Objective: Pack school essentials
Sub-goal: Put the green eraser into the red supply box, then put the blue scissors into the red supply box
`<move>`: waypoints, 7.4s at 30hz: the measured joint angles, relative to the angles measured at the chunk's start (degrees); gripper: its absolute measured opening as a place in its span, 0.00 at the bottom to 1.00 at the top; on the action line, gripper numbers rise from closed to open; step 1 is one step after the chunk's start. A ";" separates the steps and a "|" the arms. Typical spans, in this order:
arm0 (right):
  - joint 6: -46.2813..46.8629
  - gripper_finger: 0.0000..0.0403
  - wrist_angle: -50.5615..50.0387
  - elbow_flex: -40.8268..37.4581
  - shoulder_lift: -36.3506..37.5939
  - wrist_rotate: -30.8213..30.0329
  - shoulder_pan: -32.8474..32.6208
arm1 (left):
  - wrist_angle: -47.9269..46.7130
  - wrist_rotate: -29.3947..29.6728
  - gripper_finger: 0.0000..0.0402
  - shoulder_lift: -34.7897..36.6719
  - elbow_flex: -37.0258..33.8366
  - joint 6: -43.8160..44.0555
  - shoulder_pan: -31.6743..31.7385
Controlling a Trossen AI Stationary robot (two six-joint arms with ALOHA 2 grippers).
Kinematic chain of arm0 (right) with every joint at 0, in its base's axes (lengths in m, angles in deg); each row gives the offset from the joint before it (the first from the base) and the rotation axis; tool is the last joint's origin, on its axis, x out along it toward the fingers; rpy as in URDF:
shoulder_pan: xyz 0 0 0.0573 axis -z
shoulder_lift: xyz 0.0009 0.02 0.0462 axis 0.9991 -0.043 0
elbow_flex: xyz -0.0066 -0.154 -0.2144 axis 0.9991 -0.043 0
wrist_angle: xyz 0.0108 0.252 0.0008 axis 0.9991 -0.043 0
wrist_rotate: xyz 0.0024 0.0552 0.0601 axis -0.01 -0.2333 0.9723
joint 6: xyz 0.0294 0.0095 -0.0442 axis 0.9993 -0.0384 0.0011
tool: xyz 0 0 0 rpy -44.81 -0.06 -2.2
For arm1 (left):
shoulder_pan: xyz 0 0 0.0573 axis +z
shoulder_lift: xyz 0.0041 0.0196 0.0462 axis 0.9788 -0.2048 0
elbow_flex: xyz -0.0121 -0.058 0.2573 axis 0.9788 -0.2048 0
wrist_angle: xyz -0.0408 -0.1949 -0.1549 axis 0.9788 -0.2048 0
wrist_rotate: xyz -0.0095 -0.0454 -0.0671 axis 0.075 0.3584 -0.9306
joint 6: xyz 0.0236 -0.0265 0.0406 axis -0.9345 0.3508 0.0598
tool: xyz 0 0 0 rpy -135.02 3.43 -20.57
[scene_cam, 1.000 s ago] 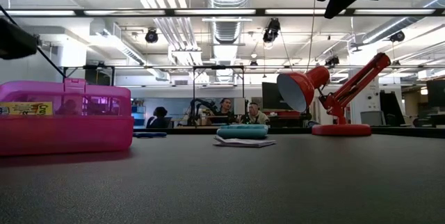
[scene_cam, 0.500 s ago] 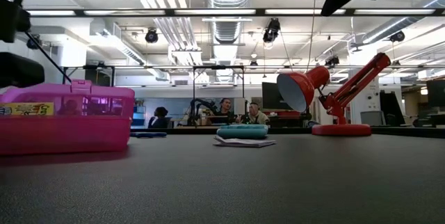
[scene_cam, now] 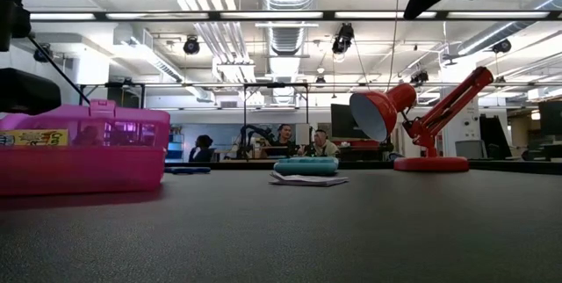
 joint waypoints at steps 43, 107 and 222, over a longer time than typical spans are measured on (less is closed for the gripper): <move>0.03 0.48 0.78 0.00 0.00 0.00 0.00 | -6.79 -3.19 0.09 3.45 17.51 0.40 17.59; 2.62 0.48 9.11 0.00 0.00 -2.71 0.48 | -23.09 -7.33 0.42 3.36 24.42 -43.82 80.25; -0.28 0.48 7.20 -0.37 0.00 -6.08 0.85 | -5.49 -16.24 0.42 -18.23 28.39 -25.16 45.15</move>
